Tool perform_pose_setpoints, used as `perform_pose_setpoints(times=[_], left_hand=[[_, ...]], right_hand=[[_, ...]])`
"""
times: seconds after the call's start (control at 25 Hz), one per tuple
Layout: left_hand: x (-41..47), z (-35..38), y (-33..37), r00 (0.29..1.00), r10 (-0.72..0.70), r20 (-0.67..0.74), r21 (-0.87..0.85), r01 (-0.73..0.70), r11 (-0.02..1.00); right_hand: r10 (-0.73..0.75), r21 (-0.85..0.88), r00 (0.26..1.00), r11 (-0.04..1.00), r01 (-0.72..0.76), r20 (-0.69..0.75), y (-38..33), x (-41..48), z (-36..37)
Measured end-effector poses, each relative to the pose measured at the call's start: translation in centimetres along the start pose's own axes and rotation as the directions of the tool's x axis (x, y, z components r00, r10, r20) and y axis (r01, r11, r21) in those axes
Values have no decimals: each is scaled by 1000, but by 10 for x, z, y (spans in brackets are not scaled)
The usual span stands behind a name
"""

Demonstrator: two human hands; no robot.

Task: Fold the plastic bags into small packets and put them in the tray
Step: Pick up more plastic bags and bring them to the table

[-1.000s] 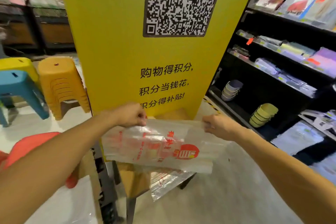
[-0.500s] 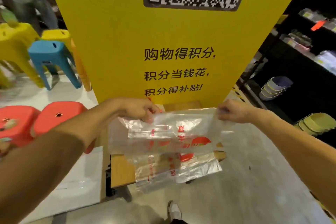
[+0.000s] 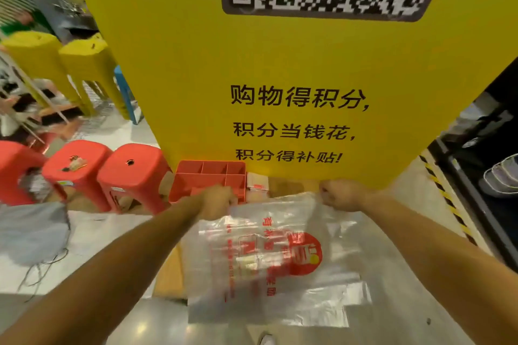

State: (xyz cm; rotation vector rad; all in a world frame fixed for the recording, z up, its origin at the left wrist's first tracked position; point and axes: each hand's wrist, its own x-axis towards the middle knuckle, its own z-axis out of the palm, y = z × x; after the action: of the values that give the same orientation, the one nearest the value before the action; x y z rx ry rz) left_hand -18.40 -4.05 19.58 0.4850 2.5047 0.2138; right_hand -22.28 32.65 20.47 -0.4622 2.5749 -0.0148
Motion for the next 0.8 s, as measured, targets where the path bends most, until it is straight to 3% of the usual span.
perform_pose_setpoints(times=[0.08,0.16,0.24,0.44,0.52,0.6,0.64,0.76,0.8], left_hand=[[12,31,4,992,-99,-79,141,109,984],[24,60,9,982,-114,-151,323,158,933],[34,84,5,966,-101,-239,381,189,905],[55,124,-27,922,-86,-377,41,110,993],[56,127,-32,901,-117,-419,109,178,978],[59,134,-46,920,-91,-381,49,118,992],[65,143,-55,892,-64,-447,104,123,987],[68,158,-68,833,-227,-505,-197,145,970],[69,160,-69,846,-247,-472,-204,168,964]], right_hand=[[-19,-124,999,992,15,-34,7,35,36],[-6,-176,1000,984,6,4,11,63,71],[-1,-228,1000,974,4,14,13,86,95],[-29,-327,997,945,2,-78,13,127,112],[-64,-316,994,948,33,-88,14,141,119],[-83,-309,992,950,50,-96,15,152,126],[-85,-294,991,954,51,-102,15,157,129],[-86,-277,990,959,52,-114,17,165,134],[-86,-264,988,963,49,-129,17,165,134]])
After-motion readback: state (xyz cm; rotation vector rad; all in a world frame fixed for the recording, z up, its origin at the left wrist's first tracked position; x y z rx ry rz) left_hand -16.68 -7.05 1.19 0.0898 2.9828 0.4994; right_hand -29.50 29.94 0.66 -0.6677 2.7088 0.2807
